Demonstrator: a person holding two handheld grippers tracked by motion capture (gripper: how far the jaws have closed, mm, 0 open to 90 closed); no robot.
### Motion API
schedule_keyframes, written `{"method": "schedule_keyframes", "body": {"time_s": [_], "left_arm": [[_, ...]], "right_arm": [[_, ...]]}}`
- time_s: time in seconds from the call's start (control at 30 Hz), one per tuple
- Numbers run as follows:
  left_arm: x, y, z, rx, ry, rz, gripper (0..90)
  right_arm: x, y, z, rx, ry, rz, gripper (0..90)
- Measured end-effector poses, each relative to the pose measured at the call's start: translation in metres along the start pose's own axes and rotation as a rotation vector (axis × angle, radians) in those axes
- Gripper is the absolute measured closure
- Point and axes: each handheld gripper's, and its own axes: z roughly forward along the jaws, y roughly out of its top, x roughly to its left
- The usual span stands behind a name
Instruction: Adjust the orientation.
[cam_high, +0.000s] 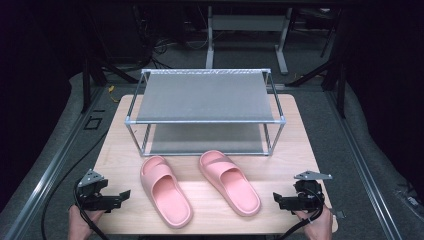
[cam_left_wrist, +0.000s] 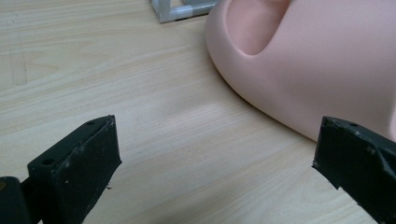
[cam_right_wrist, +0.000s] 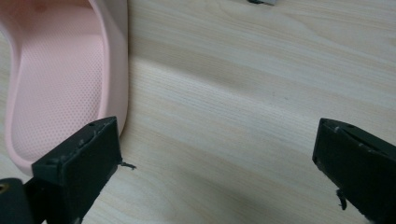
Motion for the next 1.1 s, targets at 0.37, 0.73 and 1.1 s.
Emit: {"method": "schedule_keyframes", "body": {"time_s": [0.37,0.73,1.1], "left_arm": [[-0.018,0.011,-0.010,-0.001,-0.037,0.001,0.0],[-0.047,0.028,0.000,-0.005,-0.086,0.036,0.0],[-0.064,0.038,0.012,-0.007,-0.098,0.060,0.0]], "right_arm": [[0.006,0.005,-0.002,0.025,-0.001,-0.007,2.5],[0.007,0.004,-0.003,0.035,0.022,0.006,2.8],[0.006,0.000,-0.002,0.044,0.028,0.026,3.3]]}}
